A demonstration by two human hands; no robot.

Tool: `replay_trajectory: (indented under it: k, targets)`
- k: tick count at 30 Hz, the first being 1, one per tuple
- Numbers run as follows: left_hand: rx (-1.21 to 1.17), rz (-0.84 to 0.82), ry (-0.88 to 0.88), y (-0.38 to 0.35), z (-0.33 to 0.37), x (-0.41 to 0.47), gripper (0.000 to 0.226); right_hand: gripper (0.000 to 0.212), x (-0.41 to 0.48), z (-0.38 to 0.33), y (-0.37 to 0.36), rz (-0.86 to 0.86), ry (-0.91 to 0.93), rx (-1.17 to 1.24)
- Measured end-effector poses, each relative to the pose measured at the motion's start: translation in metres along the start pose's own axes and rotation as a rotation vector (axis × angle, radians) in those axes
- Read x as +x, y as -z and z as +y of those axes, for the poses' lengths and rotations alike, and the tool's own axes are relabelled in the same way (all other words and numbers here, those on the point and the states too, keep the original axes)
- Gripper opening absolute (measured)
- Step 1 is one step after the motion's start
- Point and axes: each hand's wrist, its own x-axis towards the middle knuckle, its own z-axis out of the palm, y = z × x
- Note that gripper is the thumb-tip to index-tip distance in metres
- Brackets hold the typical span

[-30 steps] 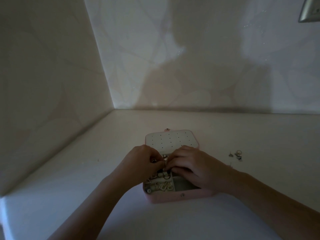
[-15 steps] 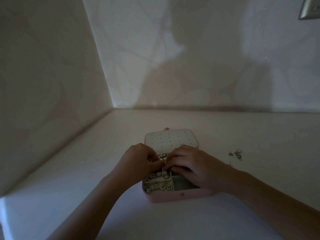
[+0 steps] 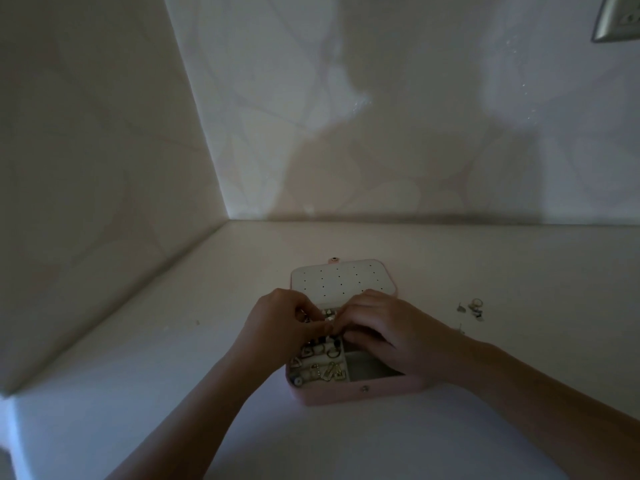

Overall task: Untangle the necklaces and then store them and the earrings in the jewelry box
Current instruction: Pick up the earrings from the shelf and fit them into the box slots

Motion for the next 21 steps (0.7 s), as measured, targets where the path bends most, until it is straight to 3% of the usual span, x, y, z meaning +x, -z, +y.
replay_trajectory:
  k: [5,12,21]
  targets:
    - [0.009,0.029,-0.045,-0.003,-0.002,-0.001,0.017,0.027,0.0,-0.001,0.0,-0.005,-0.011,-0.018]
    - [-0.156,0.108,-0.045,0.013,-0.016,0.0,0.012,0.036,0.002,-0.007,0.003,0.006,0.017,-0.117]
    - [-0.1,-0.064,-0.108,0.027,-0.026,-0.002,0.009,0.044,0.011,-0.008,-0.004,-0.077,0.083,-0.267]
